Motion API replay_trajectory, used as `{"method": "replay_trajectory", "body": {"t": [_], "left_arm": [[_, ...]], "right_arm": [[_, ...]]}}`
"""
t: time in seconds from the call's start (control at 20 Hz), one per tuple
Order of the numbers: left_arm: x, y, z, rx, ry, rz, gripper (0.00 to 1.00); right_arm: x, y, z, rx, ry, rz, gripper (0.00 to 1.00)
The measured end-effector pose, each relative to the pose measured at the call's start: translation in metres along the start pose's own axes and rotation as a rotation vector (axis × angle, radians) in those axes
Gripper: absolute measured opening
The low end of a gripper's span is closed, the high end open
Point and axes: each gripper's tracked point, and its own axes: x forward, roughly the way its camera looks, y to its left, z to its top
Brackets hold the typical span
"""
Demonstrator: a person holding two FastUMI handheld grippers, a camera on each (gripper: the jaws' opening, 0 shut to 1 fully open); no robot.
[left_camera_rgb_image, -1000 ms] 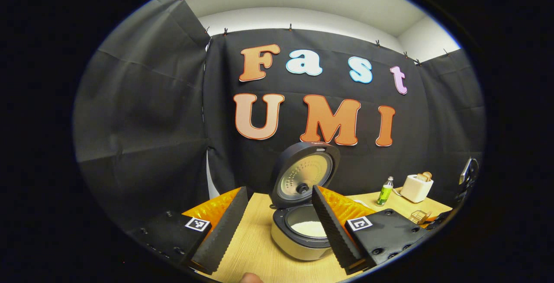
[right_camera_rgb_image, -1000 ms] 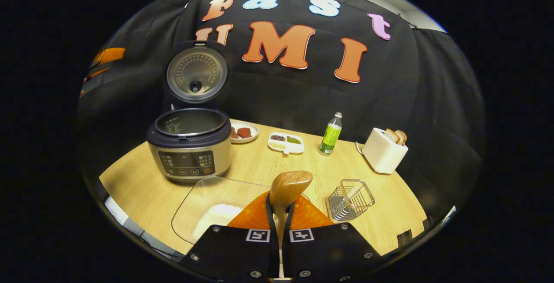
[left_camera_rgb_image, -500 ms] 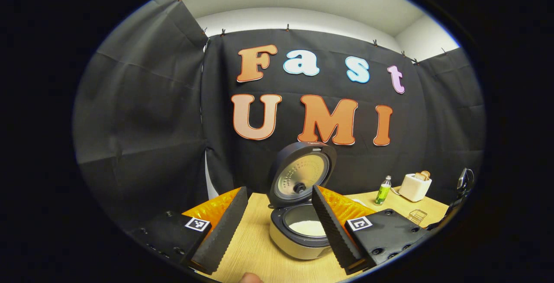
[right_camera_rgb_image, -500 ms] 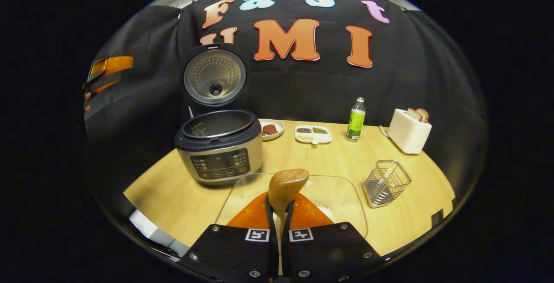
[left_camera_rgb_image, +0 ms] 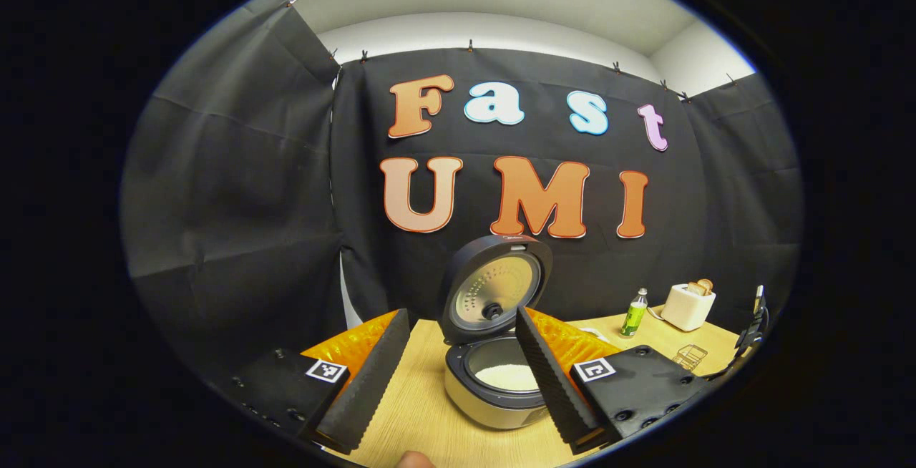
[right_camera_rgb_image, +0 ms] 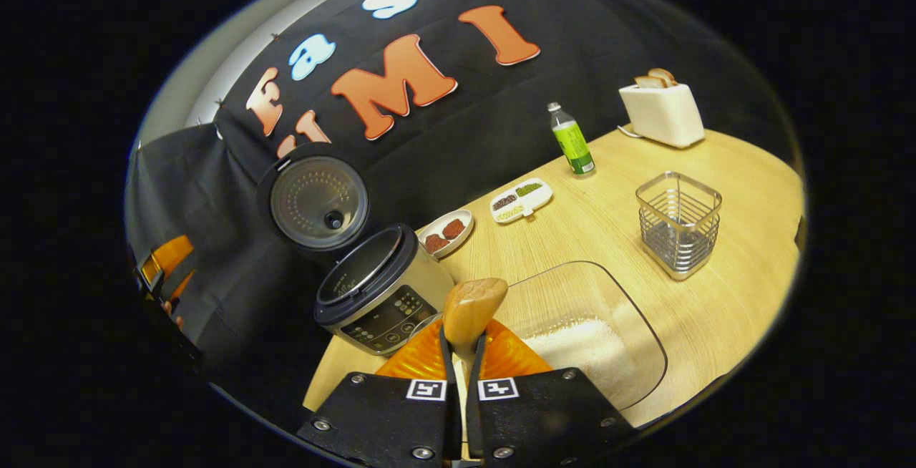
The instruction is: Close the left gripper, press the button to open the rice cooker; take a wooden spoon from the chopstick holder with the right hand, scoop a spoonful of rice and pour it into the rice cooker, then put the wooden spoon back into the chopstick holder.
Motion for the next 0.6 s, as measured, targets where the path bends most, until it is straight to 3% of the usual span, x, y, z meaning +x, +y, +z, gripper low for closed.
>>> {"method": "replay_trajectory", "body": {"t": [0.4, 0.6], "left_arm": [[0.000, -0.011, 0.002, 0.005, 0.012, 0.010, 0.97], [-0.001, -0.012, 0.005, 0.011, 0.005, 0.030, 0.97]], "right_arm": [[0.000, -0.021, 0.011, 0.330, 0.050, 0.086, 0.02], [-0.009, -0.036, 0.035, 0.416, 0.013, 0.093, 0.02]]}}
